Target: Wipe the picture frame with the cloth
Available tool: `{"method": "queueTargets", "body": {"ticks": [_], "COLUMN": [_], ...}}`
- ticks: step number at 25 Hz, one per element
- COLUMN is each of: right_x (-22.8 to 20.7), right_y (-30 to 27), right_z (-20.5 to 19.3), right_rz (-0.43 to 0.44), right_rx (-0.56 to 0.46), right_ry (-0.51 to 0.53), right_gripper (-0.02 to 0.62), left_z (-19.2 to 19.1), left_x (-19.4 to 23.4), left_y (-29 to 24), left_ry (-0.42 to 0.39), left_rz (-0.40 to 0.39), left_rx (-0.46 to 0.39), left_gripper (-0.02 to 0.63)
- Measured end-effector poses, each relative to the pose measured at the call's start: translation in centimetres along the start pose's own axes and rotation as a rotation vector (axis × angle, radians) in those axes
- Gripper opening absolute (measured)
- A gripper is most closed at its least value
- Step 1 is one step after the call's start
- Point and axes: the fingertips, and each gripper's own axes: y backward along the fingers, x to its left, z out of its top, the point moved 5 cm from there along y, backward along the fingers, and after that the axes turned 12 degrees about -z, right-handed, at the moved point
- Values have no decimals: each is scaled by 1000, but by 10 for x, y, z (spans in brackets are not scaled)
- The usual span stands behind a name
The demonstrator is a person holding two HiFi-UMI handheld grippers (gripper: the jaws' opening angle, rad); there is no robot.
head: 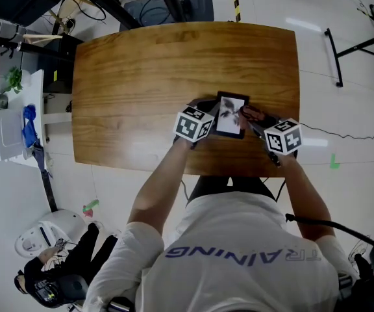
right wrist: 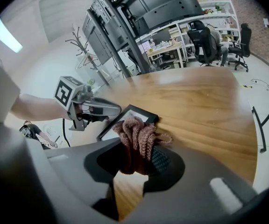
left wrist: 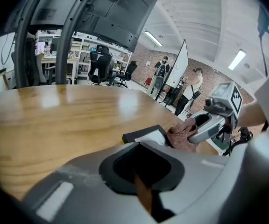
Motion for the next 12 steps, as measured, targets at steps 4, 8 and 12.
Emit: {"method": "queueTargets", "body": {"ticks": [4, 8, 12], "right_x": [0, 9, 46], "right_y": [1, 7, 0], "right_z": [0, 6, 7], "right_rz": [-2, 40, 181], "right_rx": [-3, -24, -17], "right_ry": [-13, -93, -229], "right_gripper": [117, 117, 117], "left_z": [2, 4, 6], "left_x": [3, 5, 7], "left_y": [-3, -4, -1], "left_ry": [36, 102, 134], "left_rz": [-19, -43, -63], "left_rx": [9, 20, 41], "left_gripper": [6, 6, 6]}}
